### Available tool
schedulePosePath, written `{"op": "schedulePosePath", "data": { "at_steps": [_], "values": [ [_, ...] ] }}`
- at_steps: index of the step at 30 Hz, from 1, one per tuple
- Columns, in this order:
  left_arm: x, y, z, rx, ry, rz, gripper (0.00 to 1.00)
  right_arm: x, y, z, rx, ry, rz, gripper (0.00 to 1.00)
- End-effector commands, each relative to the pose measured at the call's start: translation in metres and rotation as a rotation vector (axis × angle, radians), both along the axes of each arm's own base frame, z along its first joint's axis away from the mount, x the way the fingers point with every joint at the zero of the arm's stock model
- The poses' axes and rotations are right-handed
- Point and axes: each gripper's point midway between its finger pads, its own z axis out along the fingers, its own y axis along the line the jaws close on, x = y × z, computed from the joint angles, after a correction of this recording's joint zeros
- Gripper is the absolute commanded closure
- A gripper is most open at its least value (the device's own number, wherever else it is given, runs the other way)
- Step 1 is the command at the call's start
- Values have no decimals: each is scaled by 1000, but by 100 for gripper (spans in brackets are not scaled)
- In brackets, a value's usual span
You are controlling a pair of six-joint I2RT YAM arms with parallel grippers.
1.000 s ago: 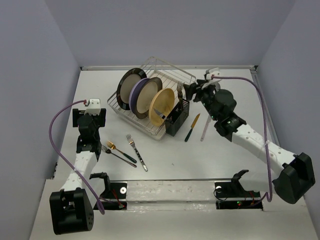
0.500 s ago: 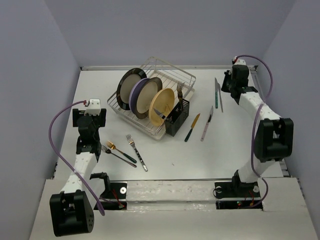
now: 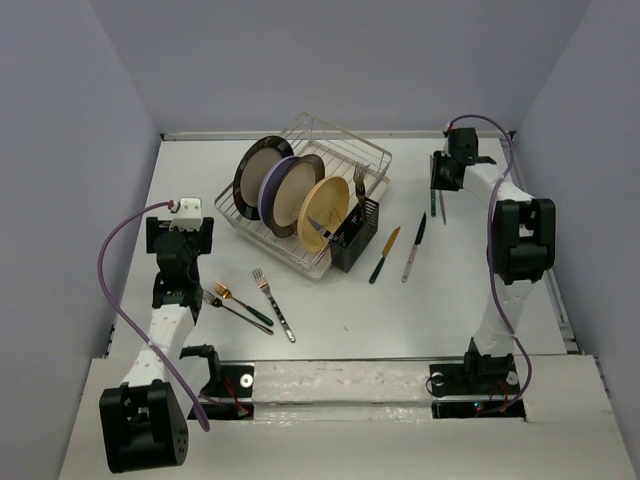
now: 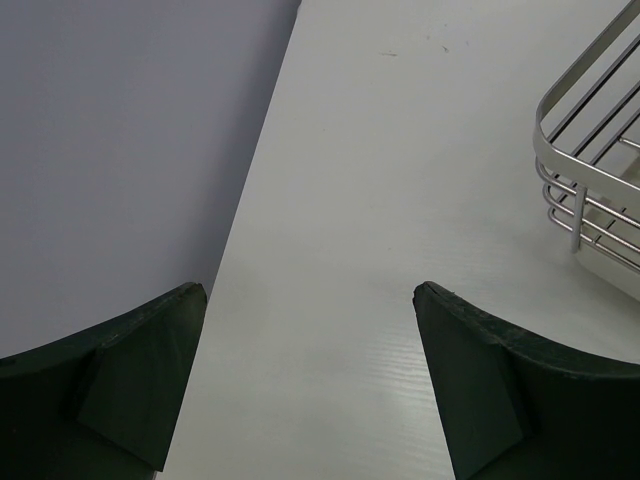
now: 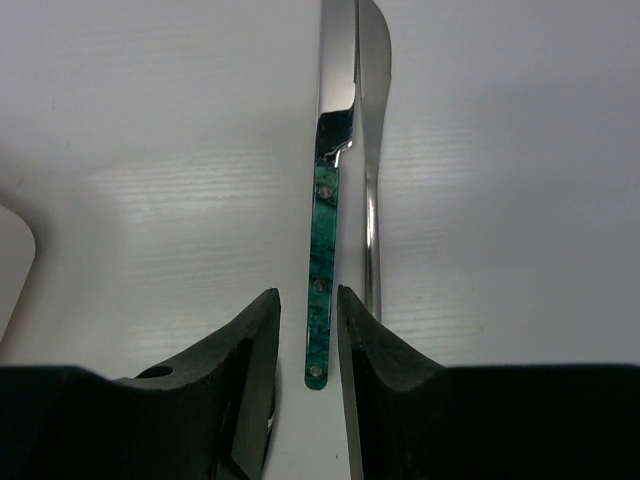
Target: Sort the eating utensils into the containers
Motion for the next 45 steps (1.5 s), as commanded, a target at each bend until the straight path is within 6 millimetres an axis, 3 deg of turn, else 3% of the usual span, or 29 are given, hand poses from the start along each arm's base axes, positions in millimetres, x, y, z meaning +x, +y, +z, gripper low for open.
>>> {"op": "schedulePosePath", "data": {
  "at_steps": [1,6,13,19,23,26,28,32,33,34,35,37,38,39,40,41,42,43,44,45],
  "values": [
    [0,2,4,13,-28,4,1,12,-4,-7,-39,31,16,64],
    [1,2,3,13,-25,4,1,25,-7,-17,-58,54,9,64],
    [1,2,1,14,-20,4,1,26,2,-55,-104,135,47,64],
    [1,2,-1,15,-15,5,1,21,-8,-81,-150,209,5,66],
    [2,3,-1,15,-15,8,1,22,-7,-77,-145,202,9,81],
    [2,4,0,16,-15,11,1,23,-4,-70,-131,187,22,100],
    [2,4,0,16,-16,14,1,23,0,-65,-116,170,35,100],
    [1,6,0,19,-14,21,1,28,16,-29,-72,58,92,100],
    [1,6,0,19,-16,21,1,31,18,0,-63,-9,96,100],
    [2,6,1,19,-17,21,1,31,21,8,-48,-49,108,100],
    [2,6,1,19,-17,21,1,30,29,45,-38,-134,123,100],
    [2,6,1,19,-17,21,1,33,35,86,-6,-273,132,100],
    [2,6,1,19,-17,21,1,23,34,88,5,-290,125,100],
    [2,5,1,18,-16,19,1,21,45,142,35,-449,158,100],
    [2,5,1,19,-17,17,1,15,46,160,41,-512,161,100],
    [2,5,1,17,-16,19,1,2,50,155,48,-523,173,100],
    [2,5,1,18,-18,20,1,0,59,184,54,-643,193,100],
    [2,5,2,18,-21,20,1,-20,72,224,60,-755,225,100],
    [2,6,2,18,-19,22,1,-29,70,238,61,-814,223,100],
    [2,5,3,18,-22,20,1,-51,92,261,72,-927,279,100]
  ]
}}
